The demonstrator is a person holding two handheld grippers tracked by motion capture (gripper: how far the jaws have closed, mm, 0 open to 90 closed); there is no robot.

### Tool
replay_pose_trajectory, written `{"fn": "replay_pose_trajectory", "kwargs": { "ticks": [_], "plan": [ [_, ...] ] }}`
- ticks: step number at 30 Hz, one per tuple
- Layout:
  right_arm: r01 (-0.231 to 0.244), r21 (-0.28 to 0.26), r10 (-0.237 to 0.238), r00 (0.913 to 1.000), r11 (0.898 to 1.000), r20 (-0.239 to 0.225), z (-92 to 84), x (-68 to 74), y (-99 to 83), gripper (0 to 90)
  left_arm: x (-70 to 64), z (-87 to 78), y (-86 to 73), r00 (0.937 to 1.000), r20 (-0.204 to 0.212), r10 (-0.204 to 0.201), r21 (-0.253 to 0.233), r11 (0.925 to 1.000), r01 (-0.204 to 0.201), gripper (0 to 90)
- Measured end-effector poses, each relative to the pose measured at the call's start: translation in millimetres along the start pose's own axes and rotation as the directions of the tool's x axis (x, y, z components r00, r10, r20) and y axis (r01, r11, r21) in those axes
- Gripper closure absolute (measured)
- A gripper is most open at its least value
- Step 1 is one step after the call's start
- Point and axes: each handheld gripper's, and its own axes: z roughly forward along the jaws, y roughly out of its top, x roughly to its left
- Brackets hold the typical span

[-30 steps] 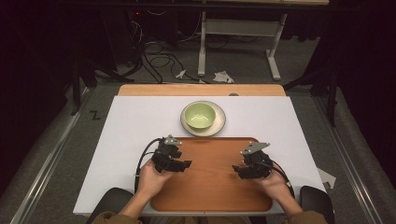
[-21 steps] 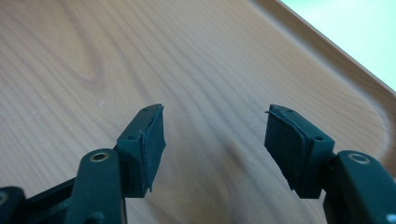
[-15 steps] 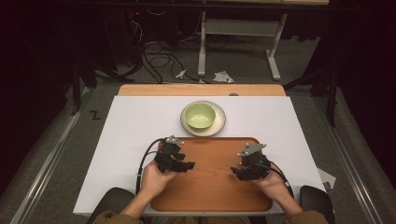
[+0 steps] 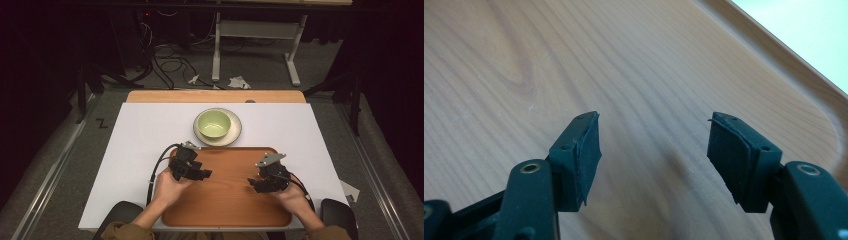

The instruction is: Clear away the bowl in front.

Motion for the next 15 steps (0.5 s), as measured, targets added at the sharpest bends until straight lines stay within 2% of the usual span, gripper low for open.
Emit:
{"fn": "replay_pose_trajectory", "kwargs": {
  "ticks": [4,8,10,13,15],
  "plan": [
    [0.008,0.007,-0.008,0.9999,1.0,-0.006,-0.2,0.7,-0.5,38.2,-1.0,-2.1,11.3,0.9998,-0.019,0.005,-0.006,1.0,-0.005,47.4],
    [-0.011,-0.008,0.011,0.9999,1.0,-0.004,-2.2,-1.0,-0.7,38.4,-3.0,-3.8,22.0,0.9993,-0.029,0.023,-0.007,0.9997,-0.023,46.5],
    [-0.007,-0.004,0.007,1.0,1.0,-0.001,-1.4,-0.3,-0.5,38.4,-3.2,-5.5,26.9,0.9985,-0.041,0.037,-0.007,0.9993,-0.037,45.8],
    [0.011,0.0,-0.011,0.9999,1.0,-0.004,-0.9,0.6,0.4,38.4,-2.1,-6.9,33.4,0.9983,-0.045,0.036,-0.011,0.9993,-0.037,45.1],
    [0.006,0.005,-0.006,1.0,1.0,-0.008,0.3,0.7,0.0,38.4,-1.2,-6.4,37.5,0.9976,-0.055,0.042,-0.009,0.9991,-0.042,44.7]
  ]
}}
